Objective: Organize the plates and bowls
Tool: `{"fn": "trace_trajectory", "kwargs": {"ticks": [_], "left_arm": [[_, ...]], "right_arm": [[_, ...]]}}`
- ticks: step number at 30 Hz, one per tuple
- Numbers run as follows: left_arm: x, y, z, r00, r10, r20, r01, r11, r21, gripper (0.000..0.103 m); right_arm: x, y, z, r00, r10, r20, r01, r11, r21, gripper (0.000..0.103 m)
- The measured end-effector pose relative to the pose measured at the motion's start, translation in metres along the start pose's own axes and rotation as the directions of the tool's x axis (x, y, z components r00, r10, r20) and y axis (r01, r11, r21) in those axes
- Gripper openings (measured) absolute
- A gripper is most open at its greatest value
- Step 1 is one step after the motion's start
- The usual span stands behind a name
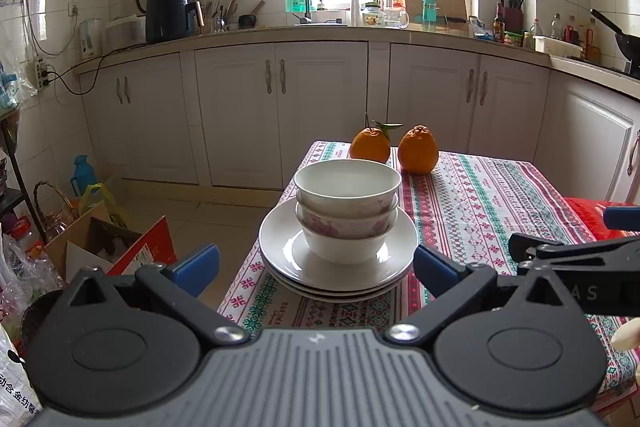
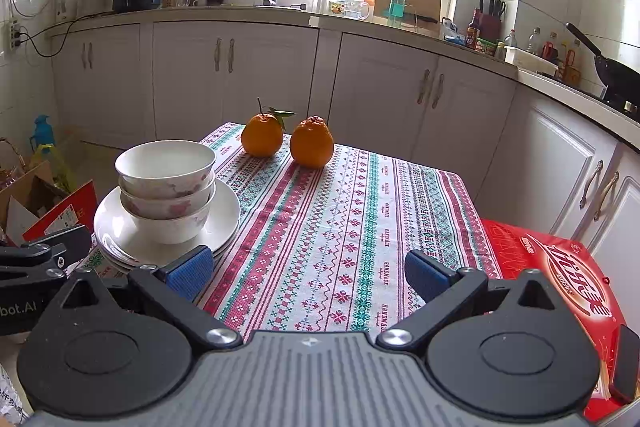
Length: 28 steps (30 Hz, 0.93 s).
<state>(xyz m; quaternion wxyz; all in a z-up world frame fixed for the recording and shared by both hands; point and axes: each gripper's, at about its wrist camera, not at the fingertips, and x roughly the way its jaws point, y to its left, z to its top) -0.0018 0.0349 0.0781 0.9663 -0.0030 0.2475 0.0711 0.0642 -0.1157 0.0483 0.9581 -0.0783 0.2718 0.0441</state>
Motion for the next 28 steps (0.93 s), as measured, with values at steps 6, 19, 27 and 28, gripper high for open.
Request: {"fn": "trace_trajectory", "kwargs": {"ticks": [6, 19, 27, 28], "left_arm": [[-0.0002, 0.0003, -0.0001, 1.0, 0.001, 0.001, -0.001, 1.0, -0.001, 0.102], [-0.0015, 0.0008, 0.0008, 1.0, -0.002, -0.003, 0.002, 1.0, -0.005, 0.102], [-0.0008, 0.001, 0.0017, 1.0, -0.007, -0.008, 0.007, 1.0, -0.007, 0.102], [-0.0007, 0.0007, 0.0019, 1.0, -0.006, -0.008, 0.006, 1.0, -0.006, 0.102]], "right_arm": [[-0.0008, -0.0005, 0.0, 1.0, -0.003, 0.003, 0.003, 1.0, 0.0, 0.103], [-0.0019, -0.0005, -0.0001, 1.0, -0.007, 0.008, 0.007, 1.0, 0.002, 0.103], [-0.0011, -0.0009, 0.0003, 1.0, -0.007, 0.006, 0.007, 1.0, 0.003, 0.103], [-0.001, -0.0009, 0.0004, 1.0, -0.008, 0.005, 0.008, 1.0, 0.003, 0.103]]}}
